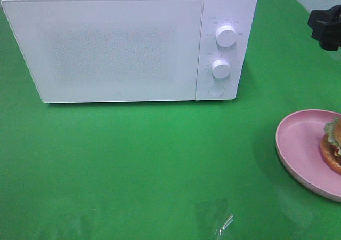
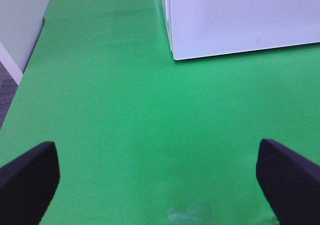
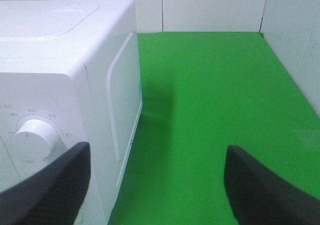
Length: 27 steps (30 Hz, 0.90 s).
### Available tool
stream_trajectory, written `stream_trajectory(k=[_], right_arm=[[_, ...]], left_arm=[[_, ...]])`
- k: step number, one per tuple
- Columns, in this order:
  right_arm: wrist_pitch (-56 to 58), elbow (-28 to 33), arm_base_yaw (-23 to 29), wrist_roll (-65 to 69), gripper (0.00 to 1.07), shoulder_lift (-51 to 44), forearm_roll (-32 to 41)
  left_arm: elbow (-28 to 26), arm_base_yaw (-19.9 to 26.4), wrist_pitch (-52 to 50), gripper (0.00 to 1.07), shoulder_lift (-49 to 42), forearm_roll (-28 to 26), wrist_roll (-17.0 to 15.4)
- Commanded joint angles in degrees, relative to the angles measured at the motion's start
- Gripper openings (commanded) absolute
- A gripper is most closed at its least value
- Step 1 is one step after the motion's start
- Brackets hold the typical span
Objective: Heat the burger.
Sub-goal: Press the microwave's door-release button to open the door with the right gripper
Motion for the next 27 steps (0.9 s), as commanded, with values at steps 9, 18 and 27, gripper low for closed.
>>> stream_trajectory(k=[9,18,27], right_arm=[[-19.25,5.33,10.54,-17.48,0.73,6.02,20.34],[-30.83,5.39,22.52,-24.18,0.73,12.95,32.77],[-40.62,5.27,33.63,-25.61,0.73,20.11,42.51]], left_arm=[[0.23,-0.17,-1.03,1.0,-1.26,-0.4,0.06],[0.23,-0.17,-1.03,1.0,-1.26,-0.4,0.06],[0.23,-0.17,-1.03,1.0,-1.26,-0.4,0.06]])
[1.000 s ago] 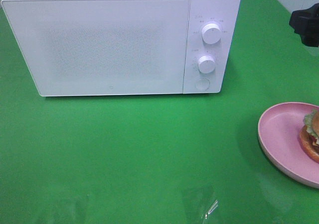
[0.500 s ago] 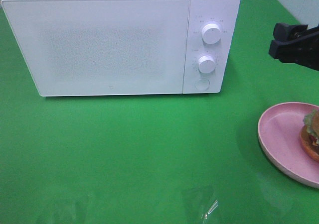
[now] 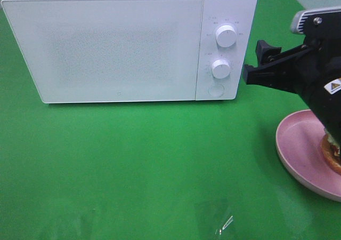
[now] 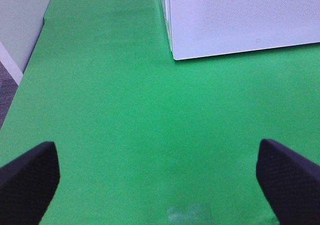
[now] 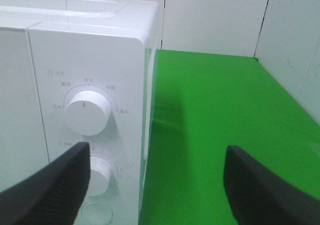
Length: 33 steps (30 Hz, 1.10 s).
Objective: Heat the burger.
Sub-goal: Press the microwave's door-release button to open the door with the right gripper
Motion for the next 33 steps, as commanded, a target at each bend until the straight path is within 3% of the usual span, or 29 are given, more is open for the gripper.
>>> stream_trajectory(k=[1,12,33], right_arm=[[-5.9,0.0,4.98,-0.86,0.73,3.5,4.93],[-9.34,-0.11,12.66,-0.69,0.73,11.06,11.69],[-9.28,-0.11,12.83,9.0,0.7,13.35,11.29]], left_arm=[[0.23,-0.17,-1.03,1.0,-1.26,-0.4,0.06],[0.23,-0.17,-1.03,1.0,-1.26,-0.4,0.06],[0.23,-0.17,-1.03,1.0,-1.26,-0.4,0.06]])
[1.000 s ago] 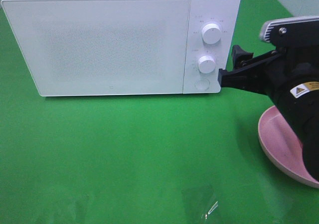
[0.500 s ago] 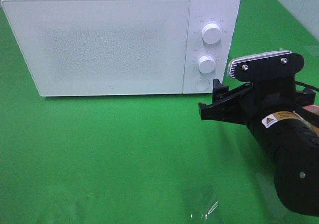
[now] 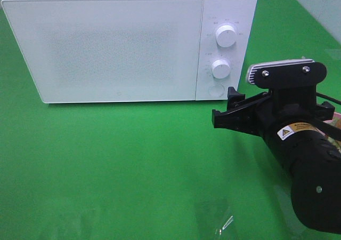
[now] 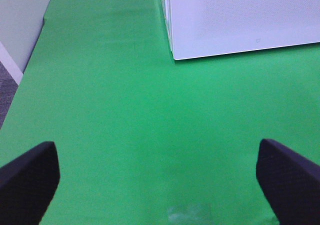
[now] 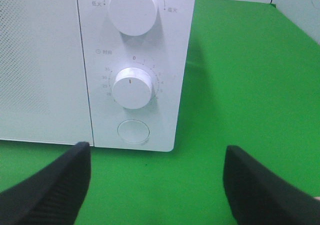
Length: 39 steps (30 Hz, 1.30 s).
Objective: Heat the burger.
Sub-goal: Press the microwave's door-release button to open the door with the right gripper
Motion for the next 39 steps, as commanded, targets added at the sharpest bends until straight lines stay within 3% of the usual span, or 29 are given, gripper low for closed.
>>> stream_trajectory(k=[1,3,5,6,7,8,9,11,12,13,14,15,17,21,28,36,39], right_arm=[[-4.13,0.06,0.0,2.86,0.7,0.11,-0.74],[-4.01,0.06,0.0,4.87,0.68,0.11,-0.74],[-3.9,0.06,0.0,10.83,0.63,0.11,-0.74],[-3.27,0.06,0.0,17.7,0.54,0.11,-0.74],[-3.27,0.06,0.0,17.7,0.54,0.11,-0.74],[-2.12,0.06,0.0,26.07,0.44,0.11,-0.74],[-2.12,0.06,0.0,26.07,0.44,0.11,-0.74],[0.69,0.06,0.0,40.34,0.23,0.11,-0.74],[0.69,0.06,0.0,40.34,0.23,0.11,-0.74],[1.78,0.06,0.0,46.12,0.14,0.11,-0.74],[1.78,0.06,0.0,46.12,0.14,0.11,-0.74],[3.78,0.06,0.0,52.54,0.06,0.11,-0.74],[6.59,0.06,0.0,57.75,0.0,0.11,-0.74],[10.31,0.06,0.0,65.83,0.0,0.11,-1.15],[12.32,0.06,-0.06,87.61,0.0,0.11,-8.14],[12.55,-0.4,-0.11,89.27,0.0,0.11,-7.68],[13.92,-2.46,-2.58,88.29,0.0,0.29,-9.17]], left_arm=[[0.23,-0.17,-1.03,1.0,-1.26,-0.4,0.06],[0.23,-0.17,-1.03,1.0,-1.26,-0.4,0.06],[0.23,-0.17,-1.03,1.0,-1.26,-0.4,0.06],[0.23,-0.17,-1.03,1.0,-1.26,-0.4,0.06],[0.23,-0.17,-1.03,1.0,-1.26,-0.4,0.06],[0.23,-0.17,-1.03,1.0,-1.26,-0.4,0.06],[0.23,-0.17,-1.03,1.0,-1.26,-0.4,0.06],[0.23,-0.17,-1.03,1.0,-1.26,-0.4,0.06],[0.23,-0.17,-1.03,1.0,-1.26,-0.4,0.06],[0.23,-0.17,-1.03,1.0,-1.26,-0.4,0.06],[0.23,-0.17,-1.03,1.0,-1.26,-0.4,0.06],[0.23,-0.17,-1.03,1.0,-1.26,-0.4,0.06],[0.23,-0.17,-1.03,1.0,-1.26,-0.4,0.06],[0.23,-0.17,-1.03,1.0,-1.26,-0.4,0.06],[0.23,-0.17,-1.03,1.0,-1.26,-0.4,0.06],[0.23,-0.17,-1.03,1.0,-1.26,-0.4,0.06],[0.23,-0.17,-1.03,1.0,-1.26,-0.4,0.06]])
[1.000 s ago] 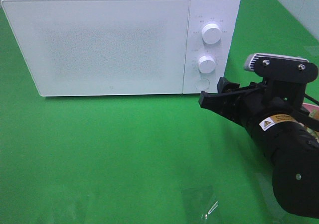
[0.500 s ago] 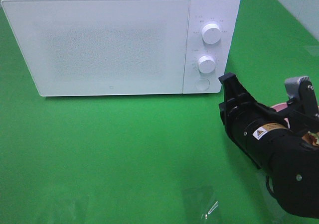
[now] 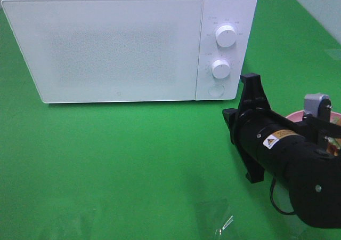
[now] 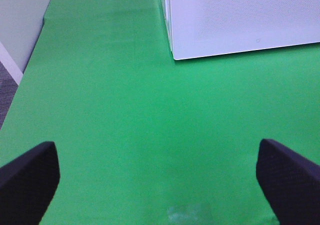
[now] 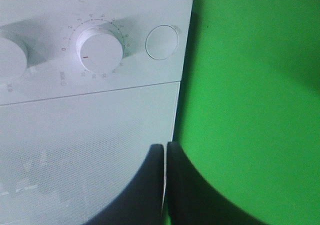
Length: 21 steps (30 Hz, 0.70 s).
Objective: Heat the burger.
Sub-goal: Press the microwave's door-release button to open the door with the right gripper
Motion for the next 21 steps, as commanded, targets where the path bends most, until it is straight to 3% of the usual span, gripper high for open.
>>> stream_trajectory(k=[1,5,21], right_arm=[[0.97,-1.66,-1.72,-0.63,0.0,0.23,-1.66],[1.15,-5.79,-6.13,-1.95,0.0,2.92,-5.16],[3.95,-13.29,-11.69,1.26,0.0,12.26,-8.88]], left_arm=[[0.23,-0.17,-1.03,1.0,-1.26,-0.4,0.06],[0.23,-0.17,-1.03,1.0,-1.26,-0.4,0.06],[0.23,-0.17,-1.03,1.0,-1.26,-0.4,0.06]])
